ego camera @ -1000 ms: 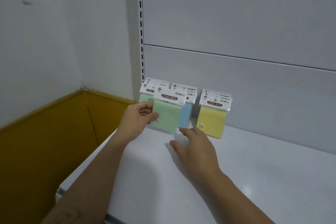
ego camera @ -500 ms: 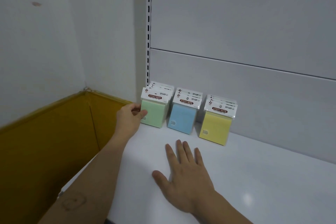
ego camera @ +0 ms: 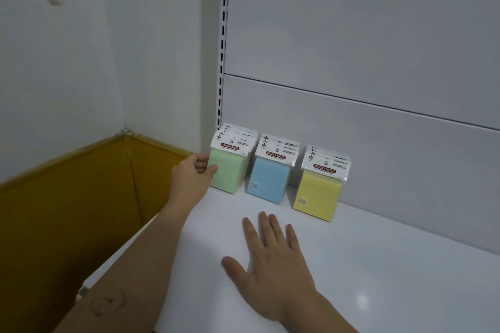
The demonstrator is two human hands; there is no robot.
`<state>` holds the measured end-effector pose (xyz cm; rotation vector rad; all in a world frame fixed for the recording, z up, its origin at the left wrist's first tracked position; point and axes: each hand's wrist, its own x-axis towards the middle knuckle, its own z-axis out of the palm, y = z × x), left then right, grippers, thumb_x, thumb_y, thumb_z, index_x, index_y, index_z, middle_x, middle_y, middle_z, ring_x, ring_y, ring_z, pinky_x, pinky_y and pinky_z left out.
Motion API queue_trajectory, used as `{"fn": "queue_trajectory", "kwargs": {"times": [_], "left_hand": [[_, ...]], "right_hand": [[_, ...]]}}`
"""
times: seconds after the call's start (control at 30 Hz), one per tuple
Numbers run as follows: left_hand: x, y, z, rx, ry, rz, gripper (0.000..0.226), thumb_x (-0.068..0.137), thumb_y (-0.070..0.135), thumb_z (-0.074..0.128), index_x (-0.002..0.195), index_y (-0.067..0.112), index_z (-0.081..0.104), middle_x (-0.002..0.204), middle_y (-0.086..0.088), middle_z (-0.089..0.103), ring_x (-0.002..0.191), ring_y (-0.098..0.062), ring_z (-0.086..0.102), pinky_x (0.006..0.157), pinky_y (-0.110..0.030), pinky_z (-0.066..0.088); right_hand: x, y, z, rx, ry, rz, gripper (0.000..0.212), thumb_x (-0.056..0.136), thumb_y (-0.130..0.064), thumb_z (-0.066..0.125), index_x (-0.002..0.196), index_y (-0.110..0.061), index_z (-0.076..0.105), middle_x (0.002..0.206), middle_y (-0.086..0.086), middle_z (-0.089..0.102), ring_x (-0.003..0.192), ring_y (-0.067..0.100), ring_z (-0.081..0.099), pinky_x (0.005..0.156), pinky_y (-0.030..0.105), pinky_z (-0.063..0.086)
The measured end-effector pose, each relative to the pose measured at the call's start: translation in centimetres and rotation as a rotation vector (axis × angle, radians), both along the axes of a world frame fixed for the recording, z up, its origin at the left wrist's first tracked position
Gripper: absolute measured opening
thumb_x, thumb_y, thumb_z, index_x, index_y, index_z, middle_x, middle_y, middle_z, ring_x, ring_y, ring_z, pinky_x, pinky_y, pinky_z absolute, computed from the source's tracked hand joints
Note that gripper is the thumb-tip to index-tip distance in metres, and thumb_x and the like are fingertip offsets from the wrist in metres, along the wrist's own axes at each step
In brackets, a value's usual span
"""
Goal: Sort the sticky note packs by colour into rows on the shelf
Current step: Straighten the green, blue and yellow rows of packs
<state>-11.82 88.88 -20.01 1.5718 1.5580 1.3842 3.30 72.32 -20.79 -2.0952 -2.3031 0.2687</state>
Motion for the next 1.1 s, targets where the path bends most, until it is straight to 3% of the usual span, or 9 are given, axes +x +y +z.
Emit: {"fn": "queue_trajectory", "kwargs": {"times": [0.13,0.23,0.33,0.43,0.57,0.7,0.87,1.1], "left_hand": [[0.1,-0.8,0.4,0.001,0.093,0.018,0.037,0.087,0.021,0.067,0.121,0.012,0.057,0.112,-0.001,0.064,0.104,-0.014,0.058,0.076,-0.02,0.045],[0.8,-2.6,1.3,0.073,0.238,0.044,0.037,0.09,0.027,0.063,0.125,0.019,0.052,0.123,0.001,0.054,0.114,-0.015,0.048,0.077,-0.024,0.053],[1.7,-4.3,2.0,0.199,0.412,-0.049,0.033,0.09,0.031,0.061,0.122,0.024,0.054,0.129,0.001,0.052,0.12,-0.016,0.043,0.088,-0.031,0.05],[2.9,-5.3,3.2,0.302,0.533,-0.182,0.037,0.087,0.04,0.061,0.119,0.023,0.058,0.127,0.001,0.057,0.121,-0.018,0.044,0.097,-0.036,0.043],[6.4,-7.2,5.7,0.352,0.674,-0.372,0.061,0.079,0.063,0.043,0.126,0.027,0.054,0.129,0.006,0.056,0.124,-0.015,0.041,0.102,-0.037,0.036],[12.4,-9.6,7.1,0.406,0.851,-0.543,0.086,0.069,0.077,0.021,0.14,0.032,0.038,0.148,0.012,0.037,0.142,-0.013,0.021,0.112,-0.039,0.023],[20.8,-13.1,8.8,0.542,0.895,-0.698,0.07,0.086,0.067,0.04,0.144,0.029,0.032,0.153,0.009,0.03,0.144,-0.013,0.015,0.114,-0.038,0.017],[31.5,-19.1,8.8,0.594,0.92,-0.919,0.069,0.088,0.062,0.042,0.146,0.027,0.029,0.154,0.006,0.029,0.144,-0.016,0.015,0.113,-0.04,0.019]], "right_hand": [[0.0,0.0,0.1,-0.007,0.013,-0.003,0.101,0.059,-0.08,-0.012,0.15,-0.035,-0.015,0.158,-0.002,-0.022,0.144,0.017,-0.027,0.117,0.045,-0.015],[0.1,0.0,0.4,-0.027,0.024,-0.006,0.098,0.066,-0.081,-0.007,0.151,-0.033,-0.01,0.16,0.0,-0.018,0.145,0.019,-0.023,0.117,0.045,-0.014],[0.7,-0.3,1.4,-0.033,0.098,-0.008,0.083,0.087,-0.074,0.02,0.153,-0.028,-0.001,0.162,0.001,-0.009,0.148,0.018,-0.014,0.12,0.042,-0.008],[3.4,-1.2,3.2,0.086,0.143,-0.059,0.08,0.09,-0.064,0.037,0.154,-0.025,0.008,0.162,0.0,0.001,0.149,0.015,-0.003,0.121,0.037,0.002],[10.0,-2.6,6.7,0.233,0.023,-0.197,0.081,0.09,-0.063,0.04,0.154,-0.025,0.008,0.162,0.0,0.003,0.149,0.015,0.0,0.121,0.04,0.002],[16.6,-5.4,9.6,0.26,-0.073,-0.39,0.084,0.089,-0.067,0.036,0.154,-0.026,0.002,0.162,-0.001,-0.002,0.149,0.017,-0.004,0.12,0.043,-0.001],[22.8,-10.6,11.0,0.265,-0.132,-0.587,0.084,0.089,-0.068,0.035,0.153,-0.028,0.0,0.162,0.0,-0.002,0.149,0.018,-0.004,0.12,0.046,-0.001],[30.2,-19.7,10.7,0.251,-0.132,-0.847,0.083,0.089,-0.067,0.039,0.153,-0.029,0.003,0.162,0.001,0.0,0.149,0.02,-0.001,0.12,0.048,0.002]]}}
